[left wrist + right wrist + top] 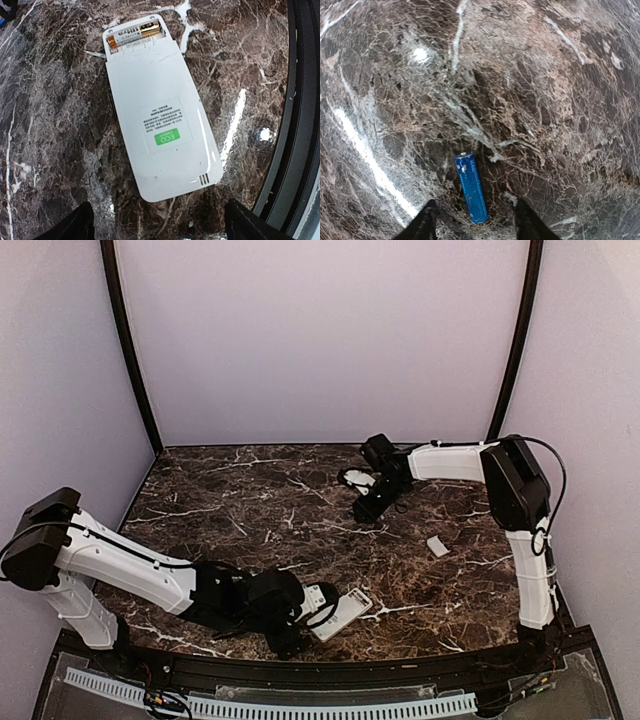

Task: Load the batteries into the remote control
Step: Pick up the battery at the center of the board.

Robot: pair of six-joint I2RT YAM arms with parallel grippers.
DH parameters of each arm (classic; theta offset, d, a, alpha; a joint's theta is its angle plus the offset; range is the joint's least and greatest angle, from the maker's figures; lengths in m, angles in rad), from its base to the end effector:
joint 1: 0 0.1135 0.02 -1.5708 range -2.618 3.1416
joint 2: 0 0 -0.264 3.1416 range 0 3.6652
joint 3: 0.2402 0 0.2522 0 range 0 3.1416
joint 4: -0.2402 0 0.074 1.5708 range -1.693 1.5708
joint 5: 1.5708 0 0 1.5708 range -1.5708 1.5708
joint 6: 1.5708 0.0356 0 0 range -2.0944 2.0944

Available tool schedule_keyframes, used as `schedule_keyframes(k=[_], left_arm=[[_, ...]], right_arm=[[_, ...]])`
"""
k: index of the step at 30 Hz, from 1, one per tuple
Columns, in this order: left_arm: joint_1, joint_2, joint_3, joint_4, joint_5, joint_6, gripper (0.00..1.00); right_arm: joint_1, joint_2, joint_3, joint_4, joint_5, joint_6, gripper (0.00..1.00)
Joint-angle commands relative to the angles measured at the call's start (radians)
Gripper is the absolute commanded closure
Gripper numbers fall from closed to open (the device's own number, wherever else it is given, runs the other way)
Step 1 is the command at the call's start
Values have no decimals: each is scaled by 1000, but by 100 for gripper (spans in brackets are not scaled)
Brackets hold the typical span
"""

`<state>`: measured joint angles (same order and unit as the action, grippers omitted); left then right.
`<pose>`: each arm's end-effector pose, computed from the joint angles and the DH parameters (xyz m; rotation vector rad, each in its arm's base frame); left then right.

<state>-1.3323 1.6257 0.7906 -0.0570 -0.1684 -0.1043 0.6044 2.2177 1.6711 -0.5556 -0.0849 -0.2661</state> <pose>0.0795 -0.3016 0.1508 1.3750 2.0795 -0.4205 0.3842 0.2690 0.1504 -1.1569 2.4235 0.2203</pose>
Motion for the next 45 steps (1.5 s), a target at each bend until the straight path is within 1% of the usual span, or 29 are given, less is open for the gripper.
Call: schedule_keyframes(k=[1,2,3,4,8,11,13,16,20,30,33,36,39,42,45], left_arm=[[13,-83,-28,-33,25,13,11],[16,-91,-29,-33,23,12,11],[22,-94,-30,-34,23,10,11],[25,-100,-30,-36,22,10,11],[42,-108,-31,-39,11,8,11],[54,-109,-31,-42,5,1,11],[59,-113,-33,-43,-3,-7,11],[67,-133,-45,-42,-9,-22,11],[77,-169,-69,-25,-6,-33,11],[79,-173,-102,14,-24,-58,11],[78,-161,-115,39,-7,-50,11],[57,-111,-87,6,-81,-48,11],[11,-49,-50,11,-89,-1,11],[4,-33,-54,84,-30,-9,11],[4,-46,-80,138,-16,-17,11]], right_arm=[[-3,30,4,-23,-37,-21,62],[-2,28,-2,-23,-36,-20,69],[-2,25,-9,-23,-34,-19,73],[0,21,-16,-21,-33,-21,75],[8,11,-38,0,-36,-23,77],[20,24,-28,2,-29,-25,80],[26,30,-24,4,-18,-25,87],[25,28,-27,2,-11,-21,100],[26,-22,-60,7,-67,-14,100],[32,-279,-242,125,-178,51,100],[36,-343,-294,125,-202,75,100],[53,-420,-361,122,-222,105,100],[92,-533,-485,158,-296,77,100],[145,-682,-620,264,-386,29,100],[169,-785,-671,317,-433,34,100]])
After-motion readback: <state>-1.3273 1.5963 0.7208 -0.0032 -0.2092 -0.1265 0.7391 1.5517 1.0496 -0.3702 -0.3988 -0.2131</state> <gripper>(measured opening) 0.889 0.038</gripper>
